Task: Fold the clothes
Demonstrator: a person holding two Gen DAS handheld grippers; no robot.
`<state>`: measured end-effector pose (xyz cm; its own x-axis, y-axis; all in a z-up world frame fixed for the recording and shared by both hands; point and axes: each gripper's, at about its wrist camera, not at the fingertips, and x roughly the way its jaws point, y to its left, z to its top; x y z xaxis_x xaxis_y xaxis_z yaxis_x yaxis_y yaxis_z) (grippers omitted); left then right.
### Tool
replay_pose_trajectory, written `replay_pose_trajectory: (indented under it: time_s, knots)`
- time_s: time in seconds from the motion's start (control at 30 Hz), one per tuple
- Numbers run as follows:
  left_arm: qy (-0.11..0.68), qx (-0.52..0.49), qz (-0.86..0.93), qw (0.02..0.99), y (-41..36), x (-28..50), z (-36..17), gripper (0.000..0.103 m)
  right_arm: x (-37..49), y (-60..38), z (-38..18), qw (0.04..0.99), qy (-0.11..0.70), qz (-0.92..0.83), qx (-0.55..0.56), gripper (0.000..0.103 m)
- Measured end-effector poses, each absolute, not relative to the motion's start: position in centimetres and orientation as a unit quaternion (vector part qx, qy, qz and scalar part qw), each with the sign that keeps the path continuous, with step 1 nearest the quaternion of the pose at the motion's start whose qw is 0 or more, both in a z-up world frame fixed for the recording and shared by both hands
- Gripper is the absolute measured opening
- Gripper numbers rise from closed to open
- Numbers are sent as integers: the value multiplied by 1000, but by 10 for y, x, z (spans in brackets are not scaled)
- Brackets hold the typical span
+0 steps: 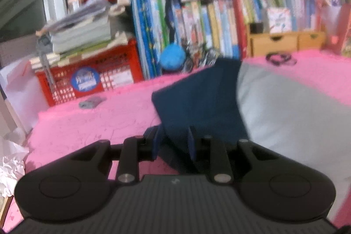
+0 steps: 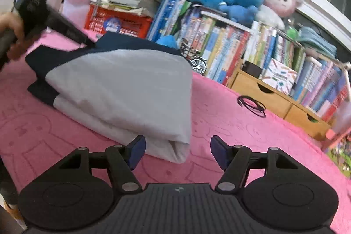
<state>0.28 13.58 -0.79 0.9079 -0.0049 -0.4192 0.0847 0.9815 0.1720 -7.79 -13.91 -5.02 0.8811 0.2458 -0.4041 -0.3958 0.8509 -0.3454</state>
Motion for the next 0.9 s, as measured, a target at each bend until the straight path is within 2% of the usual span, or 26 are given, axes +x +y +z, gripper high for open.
replay_pose_trajectory:
  time_s: [0.03, 0.1, 0.2, 0.3, 0.57, 0.73, 0.83, 0.9]
  knots:
    - [212, 94, -32, 972, 132, -1, -7, 29, -74, -138, -50, 947, 179, 168, -206, 61]
    - [220, 97, -50, 969, 125, -7, -10, 30, -58, -143, -47, 953, 201, 162, -158, 44]
    - [242, 111, -52, 963, 120, -9, -25, 30, -36, -157, -47, 953, 245, 169, -54, 25]
    - [252, 101, -49, 961, 123, -11, -34, 30, -22, -165, -50, 946, 273, 176, 7, 20]
    - [258, 113, -37, 959, 136, -12, -37, 30, -52, -156, -33, 938, 277, 206, 39, 16]
    - [268, 95, 12, 959, 166, -11, -30, 30, -87, -124, -25, 911, 284, 299, -14, 17]
    - [267, 89, 31, 959, 181, -14, -22, 30, -96, -122, -30, 898, 289, 329, -46, 23]
    - [260, 89, 40, 961, 189, -16, -13, 31, -98, -136, -29, 885, 297, 355, -49, 34]
